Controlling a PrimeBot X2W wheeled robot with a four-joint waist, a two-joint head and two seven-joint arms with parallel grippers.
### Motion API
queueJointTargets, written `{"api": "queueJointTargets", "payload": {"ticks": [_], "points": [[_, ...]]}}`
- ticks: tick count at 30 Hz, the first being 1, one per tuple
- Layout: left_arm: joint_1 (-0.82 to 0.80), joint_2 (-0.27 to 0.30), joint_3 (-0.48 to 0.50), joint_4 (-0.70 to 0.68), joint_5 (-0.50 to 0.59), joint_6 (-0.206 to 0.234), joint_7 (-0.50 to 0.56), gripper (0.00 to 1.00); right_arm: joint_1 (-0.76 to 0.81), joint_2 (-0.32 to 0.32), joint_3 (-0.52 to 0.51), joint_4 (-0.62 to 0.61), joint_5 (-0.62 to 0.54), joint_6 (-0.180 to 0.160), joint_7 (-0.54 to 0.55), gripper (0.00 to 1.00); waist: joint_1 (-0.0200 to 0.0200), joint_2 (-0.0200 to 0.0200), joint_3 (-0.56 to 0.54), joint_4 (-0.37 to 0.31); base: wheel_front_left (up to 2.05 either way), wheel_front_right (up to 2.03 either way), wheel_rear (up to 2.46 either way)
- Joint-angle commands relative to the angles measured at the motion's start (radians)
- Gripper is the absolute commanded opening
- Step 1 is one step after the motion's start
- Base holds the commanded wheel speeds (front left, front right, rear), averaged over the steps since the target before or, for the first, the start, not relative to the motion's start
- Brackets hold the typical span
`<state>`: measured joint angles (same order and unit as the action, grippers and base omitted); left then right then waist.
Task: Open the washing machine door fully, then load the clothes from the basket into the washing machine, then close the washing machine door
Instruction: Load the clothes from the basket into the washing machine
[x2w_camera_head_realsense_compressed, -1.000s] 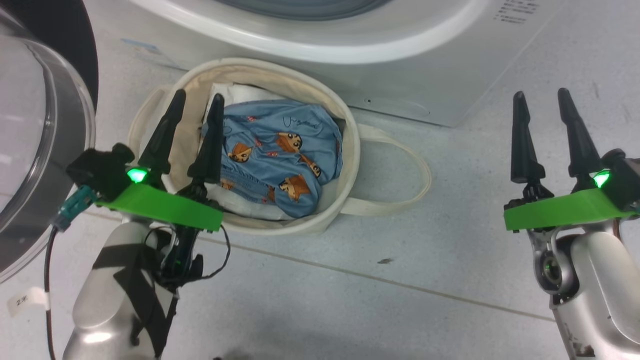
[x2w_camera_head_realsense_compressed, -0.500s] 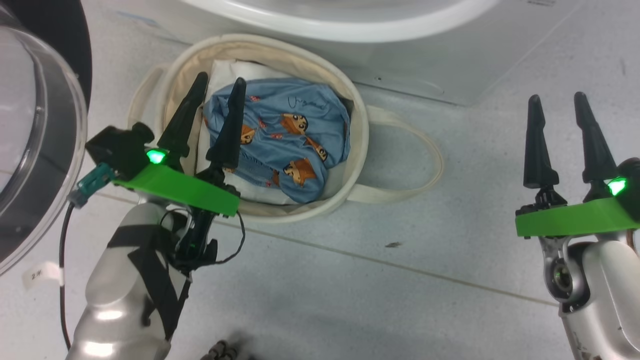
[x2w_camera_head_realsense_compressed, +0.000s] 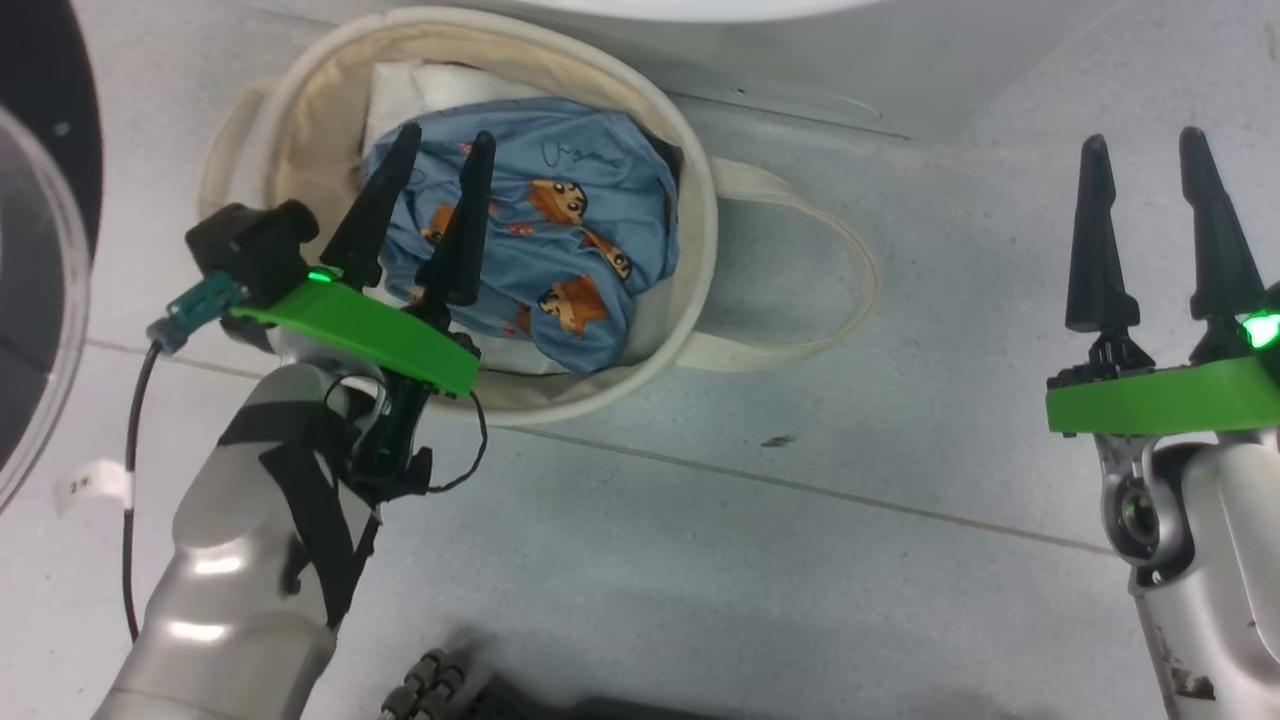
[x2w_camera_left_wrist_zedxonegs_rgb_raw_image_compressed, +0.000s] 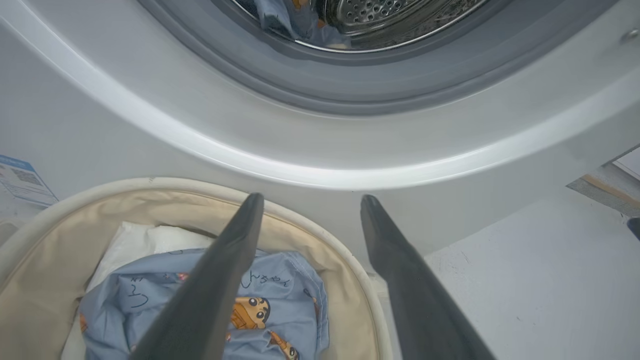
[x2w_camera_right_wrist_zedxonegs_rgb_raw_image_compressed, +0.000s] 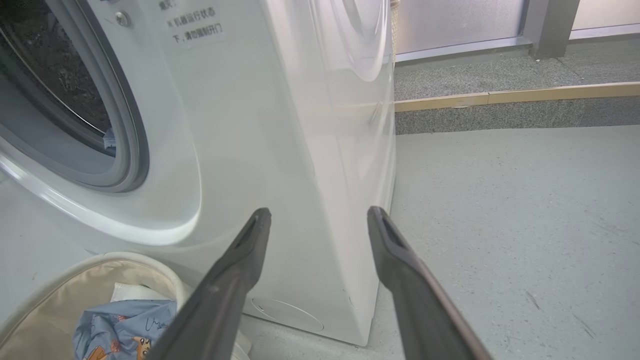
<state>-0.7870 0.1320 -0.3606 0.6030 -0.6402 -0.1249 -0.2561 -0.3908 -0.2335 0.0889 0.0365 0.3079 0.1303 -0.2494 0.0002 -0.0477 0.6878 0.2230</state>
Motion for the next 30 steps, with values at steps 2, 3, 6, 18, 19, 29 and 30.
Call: {"api": "queueJointTargets", "payload": {"ticks": [2, 3, 6, 18, 19, 29, 30], "points": [[-0.018, 0.047, -0.002, 0.016, -0.020, -0.006, -0.006, 1.00, 0.011, 0.004, 0.024, -0.028, -0.012, 0.000, -0.007, 1.00, -0.0002, 0.0001, 0.015, -0.015, 0.00, 0.00, 0.00], [-0.026, 0.049, -0.017, 0.034, -0.028, -0.006, -0.006, 1.00, 0.010, 0.006, 0.023, -0.028, -0.013, 0.000, -0.007, 1.00, -0.0002, 0.0001, 0.018, -0.018, 0.00, 0.00, 0.00], [-0.048, 0.057, -0.061, 0.079, -0.045, -0.006, -0.006, 1.00, 0.011, 0.011, 0.018, -0.028, -0.017, 0.000, -0.007, 1.00, -0.0002, 0.0001, 0.028, -0.027, 0.00, 0.00, 0.00], [-0.133, 0.080, -0.211, 0.244, -0.140, -0.006, -0.006, 1.00, 0.020, 0.005, -0.007, -0.065, -0.031, 0.000, 0.023, 1.00, -0.0002, 0.0001, 0.067, -0.050, 0.00, 0.00, 0.00], [-0.137, 0.080, -0.223, 0.255, -0.150, -0.006, -0.006, 1.00, 0.021, 0.005, -0.009, -0.067, -0.031, 0.000, 0.027, 1.00, -0.0002, 0.0001, 0.069, -0.052, 0.00, 0.00, 0.00], [-0.177, 0.096, -0.348, 0.333, -0.200, -0.006, -0.006, 1.00, 0.004, 0.009, -0.021, -0.070, -0.030, 0.000, 0.046, 1.00, -0.0002, 0.0001, 0.089, -0.070, 0.00, 0.00, 0.00], [-0.180, 0.096, -0.360, 0.337, -0.199, -0.006, -0.006, 1.00, 0.003, 0.009, -0.019, -0.071, -0.030, 0.000, 0.047, 1.00, -0.0002, 0.0001, 0.091, -0.072, 0.00, 0.00, 0.00]]}}
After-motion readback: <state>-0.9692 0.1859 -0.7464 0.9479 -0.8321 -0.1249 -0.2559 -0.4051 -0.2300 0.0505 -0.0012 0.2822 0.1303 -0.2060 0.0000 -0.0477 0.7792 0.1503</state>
